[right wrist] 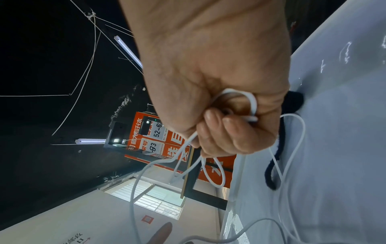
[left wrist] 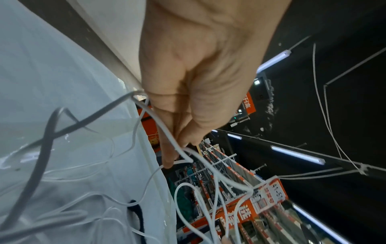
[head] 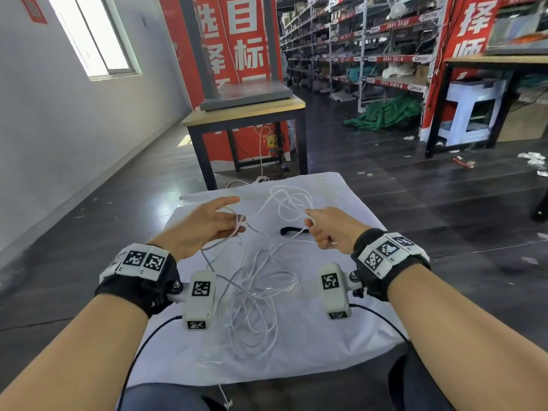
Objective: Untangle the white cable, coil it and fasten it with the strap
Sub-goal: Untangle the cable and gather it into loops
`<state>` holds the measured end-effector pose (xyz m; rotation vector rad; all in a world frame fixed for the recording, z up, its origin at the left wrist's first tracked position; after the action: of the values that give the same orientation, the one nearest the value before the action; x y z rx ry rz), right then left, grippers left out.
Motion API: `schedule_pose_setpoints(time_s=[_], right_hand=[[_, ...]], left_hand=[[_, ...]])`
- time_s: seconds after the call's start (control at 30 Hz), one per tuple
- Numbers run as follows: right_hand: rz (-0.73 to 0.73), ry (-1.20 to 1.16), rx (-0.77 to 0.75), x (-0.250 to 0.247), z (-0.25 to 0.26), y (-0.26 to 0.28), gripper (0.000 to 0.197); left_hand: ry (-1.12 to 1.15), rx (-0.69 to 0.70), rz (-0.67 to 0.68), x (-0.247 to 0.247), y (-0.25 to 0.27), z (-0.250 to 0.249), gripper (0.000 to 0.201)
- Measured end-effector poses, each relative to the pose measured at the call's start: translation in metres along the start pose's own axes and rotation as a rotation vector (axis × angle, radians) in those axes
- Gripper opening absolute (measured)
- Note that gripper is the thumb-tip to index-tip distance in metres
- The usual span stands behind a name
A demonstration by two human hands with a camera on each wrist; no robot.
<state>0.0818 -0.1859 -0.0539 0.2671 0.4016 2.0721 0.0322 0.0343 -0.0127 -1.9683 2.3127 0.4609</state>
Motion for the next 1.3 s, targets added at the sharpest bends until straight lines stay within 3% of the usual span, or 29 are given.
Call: schedule_pose_setpoints(time_s=[0.13,0.27,0.43,0.57,0.67,0.73,0.93,1.13,1.3], right_hand=[[0.051,-0.002,-0.028,0.007,0.006,0.001,0.040],[0.048,0.008,-0.054,0.009,0.011,0.002,0.042],[0.056,0.036,-0.059,0.011,0.014,0.007,0.051],[0.123,0.082,-0.079,0.016,0.019,0.012,0.049],[0.138,0.087,-0.122,0.016,0.022,0.014,0.041],[0.127,0.067,-0.159,0.015,0.025,0.015,0.040],[0.028,-0.049,-0.307,0.008,0.045,0.018,0.040],[-0.133,-0.173,-0.395,-0.010,0.053,0.019,0.042],[-0.138,-0.184,-0.408,-0.006,0.053,0.018,0.042]], left_hand=[[-0.140,-0.004,-0.069,0.001,0.001,-0.005,0.041],[-0.647,-0.051,-0.176,-0.006,0.001,-0.012,0.033],[-0.972,0.016,-0.178,-0.002,-0.002,-0.020,0.028],[-0.817,-0.132,-0.167,-0.005,-0.007,-0.002,0.045],[-0.360,-0.181,-0.054,0.009,-0.010,0.016,0.038],[-0.195,-0.148,-0.016,0.019,-0.010,0.020,0.034],[-0.299,-0.150,0.139,0.047,-0.017,0.022,0.031],[-0.088,-0.096,0.075,0.044,-0.018,0.019,0.016],[-0.076,-0.059,0.023,0.047,-0.022,0.013,0.028]])
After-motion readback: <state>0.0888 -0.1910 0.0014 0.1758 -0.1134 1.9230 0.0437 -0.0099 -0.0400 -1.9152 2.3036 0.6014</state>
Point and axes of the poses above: each hand's wrist, its own y-axis away from the middle knuckle, its own x-axis out of the palm, z = x × y, the point moved 6 cm from there along -y, towards the middle knuckle, and after that the axes turned 11 degrees about z, right-handed, at the moved point
